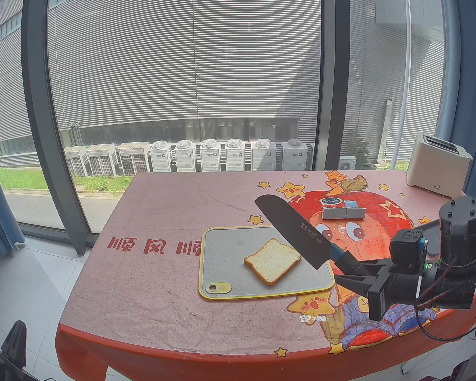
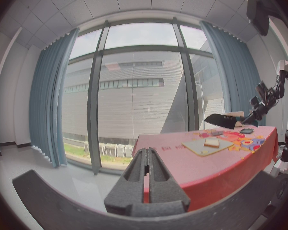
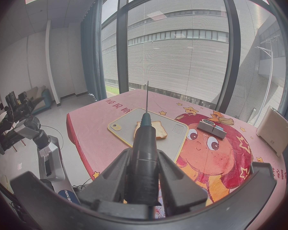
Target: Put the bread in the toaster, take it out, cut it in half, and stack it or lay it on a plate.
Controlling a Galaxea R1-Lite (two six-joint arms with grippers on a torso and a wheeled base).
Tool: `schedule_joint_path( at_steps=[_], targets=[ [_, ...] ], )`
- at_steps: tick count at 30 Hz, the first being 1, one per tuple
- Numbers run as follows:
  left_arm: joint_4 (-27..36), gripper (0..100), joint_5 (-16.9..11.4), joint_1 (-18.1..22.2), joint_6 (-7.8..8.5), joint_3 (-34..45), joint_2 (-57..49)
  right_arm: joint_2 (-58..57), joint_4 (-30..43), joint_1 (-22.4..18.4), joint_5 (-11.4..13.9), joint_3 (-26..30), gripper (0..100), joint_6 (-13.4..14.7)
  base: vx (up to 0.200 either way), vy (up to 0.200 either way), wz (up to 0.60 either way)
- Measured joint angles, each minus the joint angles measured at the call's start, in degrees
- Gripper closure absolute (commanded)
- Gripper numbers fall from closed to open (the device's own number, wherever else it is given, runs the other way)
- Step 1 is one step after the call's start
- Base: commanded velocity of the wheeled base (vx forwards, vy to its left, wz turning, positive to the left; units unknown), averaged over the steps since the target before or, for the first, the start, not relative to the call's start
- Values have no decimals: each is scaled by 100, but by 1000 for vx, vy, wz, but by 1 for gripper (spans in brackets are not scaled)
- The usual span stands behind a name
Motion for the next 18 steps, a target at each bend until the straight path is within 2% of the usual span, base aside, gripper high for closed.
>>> schedule_joint_path(
  at_steps=[3, 7, 11, 18],
  targets=[
    [-541, 100, -16, 0, 13, 0, 0, 5, 0, 2, -5, 20, 100, -4, 0, 0, 0],
    [-1170, 100, -123, -5, 156, 0, 0, 9, 0, 6, -10, 44, 100, -17, 0, 0, 0],
    [-1196, 100, -473, 6, 213, -2, 0, 11, 0, 33, -10, 82, 100, -20, 0, 0, 0],
    [-1214, 100, -574, 4, 241, -341, 343, 0, 0, 101, -27, 124, 100, -20, 0, 0, 0]
  ],
)
